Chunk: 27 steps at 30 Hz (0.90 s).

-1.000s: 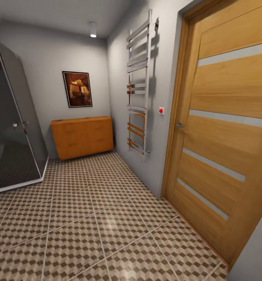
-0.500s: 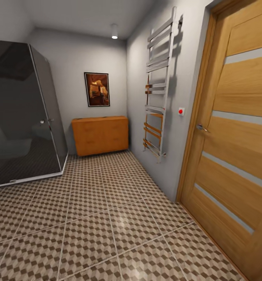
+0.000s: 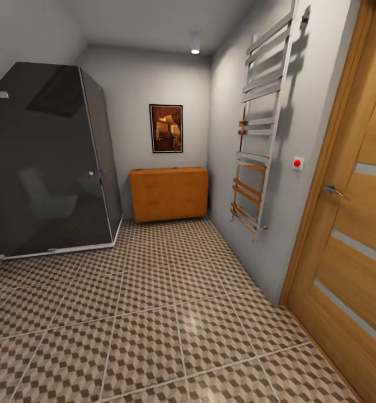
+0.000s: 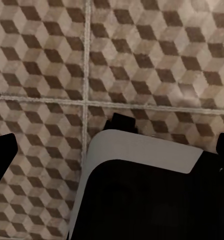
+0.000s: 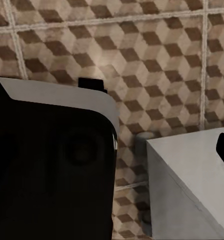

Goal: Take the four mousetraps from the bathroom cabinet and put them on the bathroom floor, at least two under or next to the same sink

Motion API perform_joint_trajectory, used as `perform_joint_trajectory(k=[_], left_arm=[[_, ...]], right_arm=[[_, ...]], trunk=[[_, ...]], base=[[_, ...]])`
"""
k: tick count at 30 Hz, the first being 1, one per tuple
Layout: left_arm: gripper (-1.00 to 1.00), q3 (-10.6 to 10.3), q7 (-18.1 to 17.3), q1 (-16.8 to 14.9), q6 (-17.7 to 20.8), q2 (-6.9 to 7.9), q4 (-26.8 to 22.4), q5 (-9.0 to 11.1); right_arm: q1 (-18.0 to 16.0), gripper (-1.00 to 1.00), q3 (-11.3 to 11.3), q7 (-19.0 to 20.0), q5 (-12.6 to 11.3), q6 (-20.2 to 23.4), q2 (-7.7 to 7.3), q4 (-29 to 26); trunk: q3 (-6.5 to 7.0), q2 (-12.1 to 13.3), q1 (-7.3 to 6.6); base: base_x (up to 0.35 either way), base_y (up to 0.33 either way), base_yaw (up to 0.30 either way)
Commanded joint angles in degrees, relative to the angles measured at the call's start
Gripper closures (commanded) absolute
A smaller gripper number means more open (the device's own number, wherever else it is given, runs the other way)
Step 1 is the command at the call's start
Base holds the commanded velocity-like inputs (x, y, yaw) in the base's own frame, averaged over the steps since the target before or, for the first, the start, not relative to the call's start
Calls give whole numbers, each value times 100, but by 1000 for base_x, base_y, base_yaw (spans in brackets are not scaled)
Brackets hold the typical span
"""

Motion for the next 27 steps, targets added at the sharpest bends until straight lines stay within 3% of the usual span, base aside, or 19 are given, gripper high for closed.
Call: perform_joint_trajectory(k=[1, 9, 27], left_arm=[[-100, -49, 13, -3, -10, 0, 2, 46], [-100, -50, 13, -3, 3, -4, -5, 38], [-100, -42, 5, -3, 52, -5, -25, 33]], right_arm=[[-7, -100, 42, -17, -28, -32, 3, 19], [-7, -100, 37, -17, -28, -28, 3, 19], [-7, -100, 33, -17, -31, -27, 3, 19]], trunk=[[-6, -3, 3], [-6, -3, 3], [-6, -3, 3]], base=[[321, 0, 278], [322, 0, 143], [324, 0, 7]])
